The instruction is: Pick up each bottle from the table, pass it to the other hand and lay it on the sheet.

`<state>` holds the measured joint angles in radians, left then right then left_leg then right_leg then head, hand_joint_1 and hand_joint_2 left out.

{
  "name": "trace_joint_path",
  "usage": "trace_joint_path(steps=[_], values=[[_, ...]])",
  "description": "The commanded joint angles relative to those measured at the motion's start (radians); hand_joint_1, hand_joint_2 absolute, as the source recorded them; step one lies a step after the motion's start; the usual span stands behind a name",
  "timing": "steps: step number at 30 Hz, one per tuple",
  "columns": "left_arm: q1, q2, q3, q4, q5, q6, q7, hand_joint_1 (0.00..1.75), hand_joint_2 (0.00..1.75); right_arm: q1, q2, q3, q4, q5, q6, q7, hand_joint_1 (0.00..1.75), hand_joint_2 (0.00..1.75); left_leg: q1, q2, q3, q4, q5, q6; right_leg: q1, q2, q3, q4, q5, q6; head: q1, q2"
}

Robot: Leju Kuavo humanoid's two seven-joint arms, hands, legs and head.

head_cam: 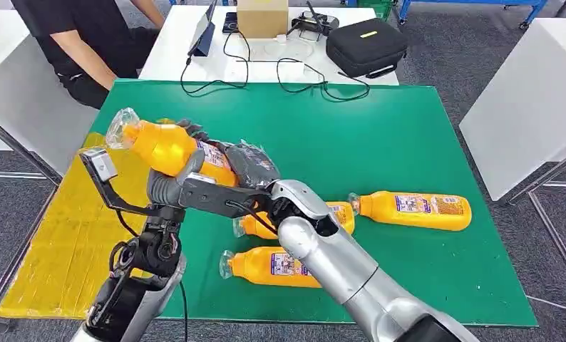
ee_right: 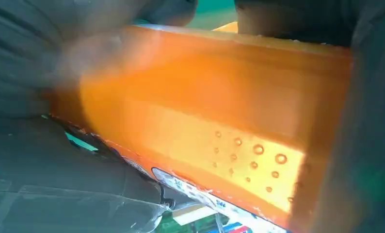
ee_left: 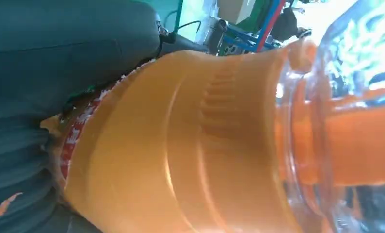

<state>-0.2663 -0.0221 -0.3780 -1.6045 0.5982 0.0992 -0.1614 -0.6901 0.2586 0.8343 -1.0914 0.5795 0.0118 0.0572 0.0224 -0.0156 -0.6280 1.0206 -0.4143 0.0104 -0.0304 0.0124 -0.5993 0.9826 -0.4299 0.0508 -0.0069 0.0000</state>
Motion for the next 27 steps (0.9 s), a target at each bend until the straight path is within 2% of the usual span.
trace_joint_path(steps=[1,16,17,18,19,23,27], values=[[-0.087,-0.026,-0.025,0.065,-0.001,-0.004,-0.010,1.75,1.75,-0.017,-0.002,0.070,0.118,-0.024,0.013,-0.036,1.75,1.75,0.001,-0.002,0.004,0.000,-0.001,0.001,0.002,-0.004,0.005,-0.001,-0.001,-0.003,0.000,0.000],[-0.067,-0.012,-0.003,0.037,0.002,-0.019,-0.030,1.75,1.75,-0.015,-0.019,0.035,0.166,-0.057,-0.011,-0.044,1.75,1.75,0.001,-0.002,0.002,0.000,0.000,0.001,0.001,-0.003,0.003,-0.001,-0.001,-0.002,0.000,0.000],[-0.064,-0.009,0.002,0.027,-0.002,-0.020,-0.035,1.75,1.75,-0.007,-0.026,0.020,0.167,-0.072,-0.017,-0.050,0.82,1.75,0.001,-0.002,0.004,-0.001,-0.001,0.001,0.002,-0.004,0.005,-0.001,-0.001,-0.003,0.000,0.000],[-0.064,-0.005,0.009,0.021,-0.009,-0.020,-0.040,1.75,1.75,-0.003,-0.038,0.015,0.162,-0.075,-0.020,-0.061,0.00,1.75,0.001,-0.002,0.003,-0.001,0.000,0.001,0.002,-0.004,0.005,-0.001,-0.001,-0.003,0.000,0.000],[-0.059,-0.002,0.020,0.013,-0.016,-0.018,-0.046,1.75,1.75,0.004,-0.055,0.007,0.156,-0.069,-0.030,-0.062,0.00,0.00,0.001,-0.002,0.002,0.000,0.000,0.001,0.001,-0.004,0.003,-0.001,-0.001,-0.002,0.000,0.000],[-0.015,0.024,0.097,-0.031,-0.161,0.028,-0.084,1.75,1.75,0.082,-0.130,-0.107,0.024,-0.062,-0.054,-0.065,0.00,0.00,0.001,-0.004,0.004,-0.001,0.000,0.001,0.002,-0.006,0.007,-0.003,-0.001,-0.003,0.000,0.000],[0.034,0.031,0.177,-0.054,-0.283,0.067,-0.094,1.75,1.75,0.127,-0.162,-0.186,-0.093,-0.055,-0.029,-0.071,0.00,0.00,0.000,-0.002,0.004,-0.001,-0.001,0.001,0.001,-0.004,0.006,-0.002,-0.001,-0.003,0.000,0.000]])
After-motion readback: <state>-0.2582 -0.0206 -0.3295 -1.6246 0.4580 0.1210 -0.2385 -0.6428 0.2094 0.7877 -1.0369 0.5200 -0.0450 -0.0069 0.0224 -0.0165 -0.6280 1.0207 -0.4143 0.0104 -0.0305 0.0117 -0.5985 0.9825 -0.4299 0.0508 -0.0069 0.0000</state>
